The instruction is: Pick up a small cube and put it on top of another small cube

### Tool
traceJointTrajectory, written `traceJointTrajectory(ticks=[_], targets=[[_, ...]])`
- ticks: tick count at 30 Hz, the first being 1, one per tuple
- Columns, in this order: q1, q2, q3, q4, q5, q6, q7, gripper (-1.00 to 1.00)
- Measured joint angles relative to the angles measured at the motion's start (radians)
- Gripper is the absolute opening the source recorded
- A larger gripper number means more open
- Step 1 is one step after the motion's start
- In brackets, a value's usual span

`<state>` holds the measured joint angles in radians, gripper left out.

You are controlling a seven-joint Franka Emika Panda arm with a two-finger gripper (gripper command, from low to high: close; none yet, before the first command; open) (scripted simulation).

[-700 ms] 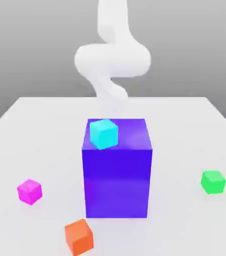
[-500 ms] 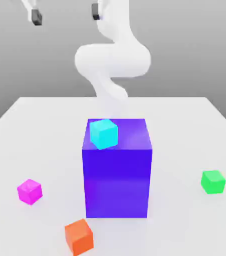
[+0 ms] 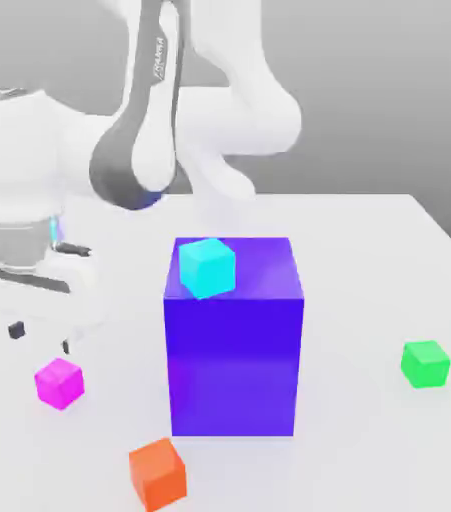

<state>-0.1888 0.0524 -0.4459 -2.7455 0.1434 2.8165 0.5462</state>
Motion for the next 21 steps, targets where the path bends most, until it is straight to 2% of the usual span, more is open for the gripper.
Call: traceJointTrajectory(ticks=[5,11,12,18,21], targets=[[-0.052,0.122,0.065,0.006,0.105,0.087,-0.087,0.00],[-0.201,0.258,0.251,0.039,0.264,0.187,-0.209,0.00],[-0.224,0.275,0.278,0.043,0.281,0.200,-0.221,-1.00],[-0.236,0.284,0.292,0.044,0.288,0.206,-0.226,-1.00],[-0.189,0.243,0.235,0.035,0.244,0.177,-0.193,-1.00]])
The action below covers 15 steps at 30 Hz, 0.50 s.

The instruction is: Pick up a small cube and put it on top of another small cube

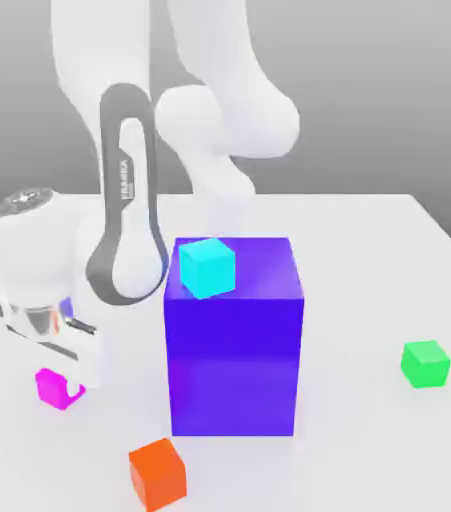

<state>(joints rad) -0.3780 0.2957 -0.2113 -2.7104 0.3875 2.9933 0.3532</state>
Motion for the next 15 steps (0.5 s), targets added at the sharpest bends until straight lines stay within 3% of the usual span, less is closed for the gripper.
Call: traceJointTrajectory(ticks=[9,15], targets=[[0.131,-0.197,-0.182,-0.044,-0.255,-0.141,0.191,-1.00],[0.324,-0.229,-0.036,0.058,-0.240,-0.166,0.068,-1.00]])
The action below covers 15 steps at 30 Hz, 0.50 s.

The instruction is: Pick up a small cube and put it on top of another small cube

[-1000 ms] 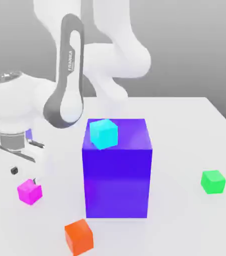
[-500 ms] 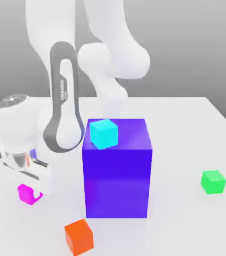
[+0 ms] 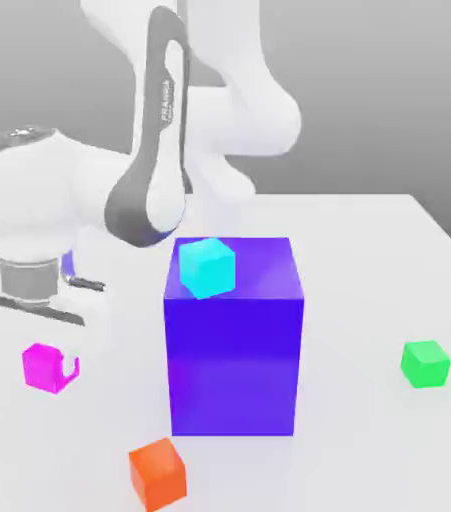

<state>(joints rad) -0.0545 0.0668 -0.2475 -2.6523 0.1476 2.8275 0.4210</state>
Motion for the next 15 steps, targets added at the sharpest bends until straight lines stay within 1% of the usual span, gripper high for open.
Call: traceJointTrajectory(ticks=[6,10,15], targets=[[0.271,-0.034,0.155,0.038,0.009,-0.045,-0.163,-1.00],[0.433,-0.062,0.248,0.019,-0.014,-0.082,-0.244,-1.00],[0.665,-0.099,0.334,-0.010,-0.060,-0.128,-0.331,-1.00]])
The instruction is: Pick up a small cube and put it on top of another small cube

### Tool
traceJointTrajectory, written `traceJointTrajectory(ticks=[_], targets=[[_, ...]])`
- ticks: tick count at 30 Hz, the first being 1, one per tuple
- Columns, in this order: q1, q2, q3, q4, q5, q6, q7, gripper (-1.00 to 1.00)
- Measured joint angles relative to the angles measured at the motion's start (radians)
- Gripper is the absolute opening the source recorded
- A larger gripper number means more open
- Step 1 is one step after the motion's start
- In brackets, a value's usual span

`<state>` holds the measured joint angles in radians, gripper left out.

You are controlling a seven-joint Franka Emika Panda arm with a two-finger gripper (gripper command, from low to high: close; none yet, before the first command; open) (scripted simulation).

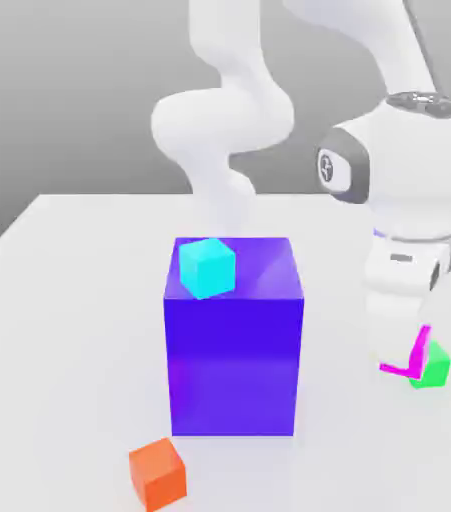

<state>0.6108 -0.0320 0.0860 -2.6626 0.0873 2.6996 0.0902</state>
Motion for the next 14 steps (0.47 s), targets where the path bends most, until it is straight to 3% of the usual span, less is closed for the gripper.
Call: traceJointTrajectory(ticks=[4,10,11,14], targets=[[0.125,-0.025,0.056,-0.040,-0.052,-0.032,-0.042,-1.00],[0.133,0.155,0.033,-0.050,-0.137,0.133,0.011,-1.00],[0.135,0.178,0.029,-0.049,-0.148,0.155,0.019,1.00],[0.135,0.178,0.029,-0.049,-0.148,0.155,0.019,1.00]])
